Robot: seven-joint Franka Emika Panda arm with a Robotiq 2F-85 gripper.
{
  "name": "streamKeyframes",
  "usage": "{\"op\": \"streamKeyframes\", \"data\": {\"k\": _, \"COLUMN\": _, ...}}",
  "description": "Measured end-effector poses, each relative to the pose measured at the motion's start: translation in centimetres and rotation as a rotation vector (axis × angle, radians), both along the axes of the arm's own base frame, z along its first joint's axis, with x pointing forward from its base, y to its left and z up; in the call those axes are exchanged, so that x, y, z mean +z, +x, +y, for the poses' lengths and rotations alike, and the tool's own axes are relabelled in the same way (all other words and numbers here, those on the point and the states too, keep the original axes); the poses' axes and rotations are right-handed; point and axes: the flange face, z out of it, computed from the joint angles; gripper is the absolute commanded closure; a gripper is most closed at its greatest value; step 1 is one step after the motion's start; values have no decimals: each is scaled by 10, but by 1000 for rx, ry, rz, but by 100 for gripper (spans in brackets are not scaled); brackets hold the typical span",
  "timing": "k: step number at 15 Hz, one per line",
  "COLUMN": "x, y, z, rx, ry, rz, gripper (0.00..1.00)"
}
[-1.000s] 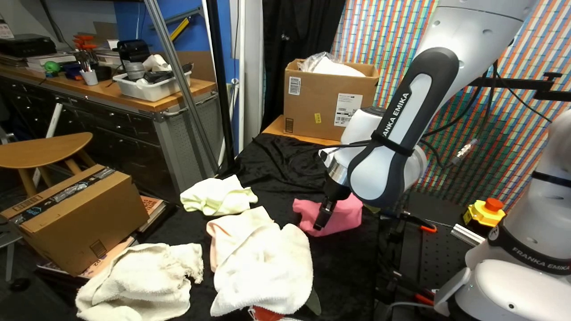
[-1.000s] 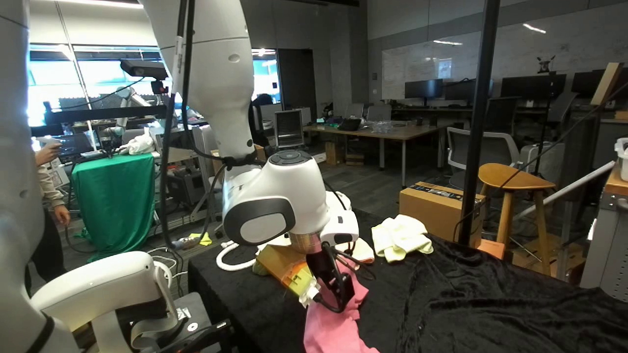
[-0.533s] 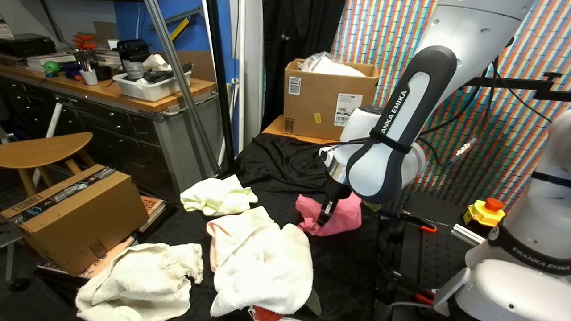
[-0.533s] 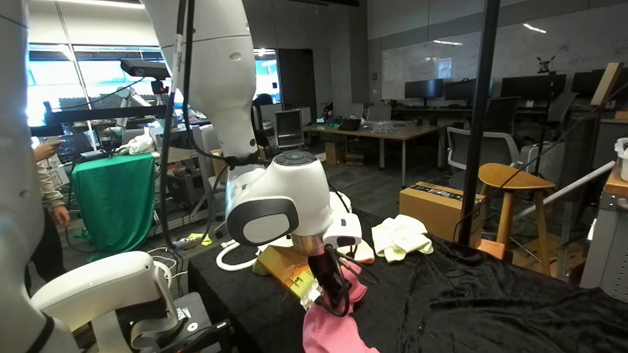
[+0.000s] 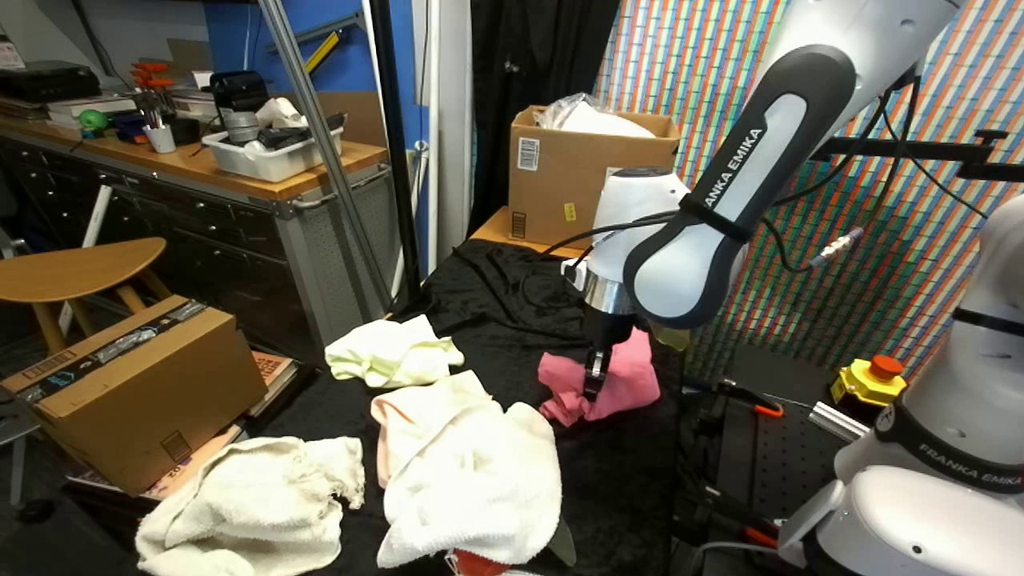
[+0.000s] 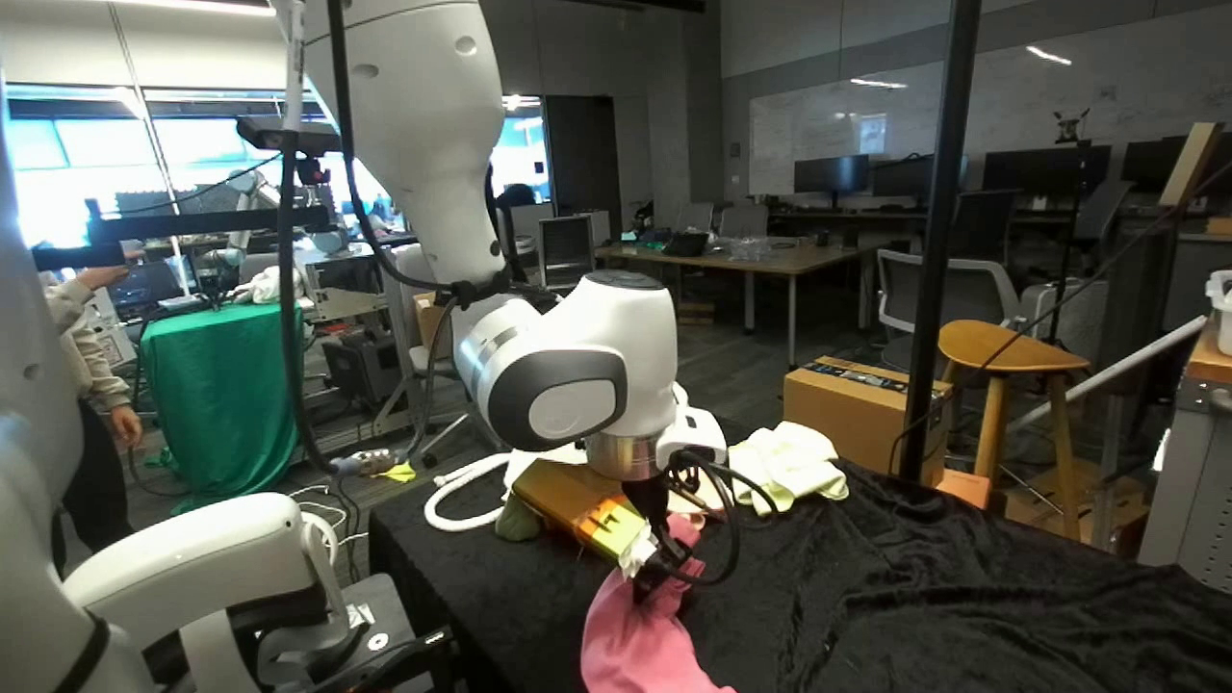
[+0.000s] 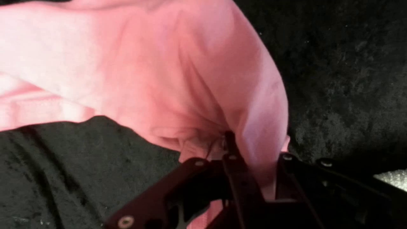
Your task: Move all the clothes, the orange object and put together on the left side of the table
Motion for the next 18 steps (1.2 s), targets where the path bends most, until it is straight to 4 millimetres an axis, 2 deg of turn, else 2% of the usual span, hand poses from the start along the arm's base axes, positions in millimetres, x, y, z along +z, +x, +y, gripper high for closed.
{"op": "streamKeyframes", "data": {"k": 6, "x": 59, "y": 34, "z": 24, "rx": 42, "ry": -29, "rz": 49, "gripper": 88}}
{"op": "streamKeyframes", "data": {"k": 11, "x": 103, "y": 65, "z": 65, "rx": 40, "ry": -31, "rz": 24, "gripper": 88}}
{"op": "streamKeyframes", "data": {"k": 18, "x": 141, "y": 88, "z": 124, "rx": 32, "ry": -6, "rz": -37, "gripper": 88}}
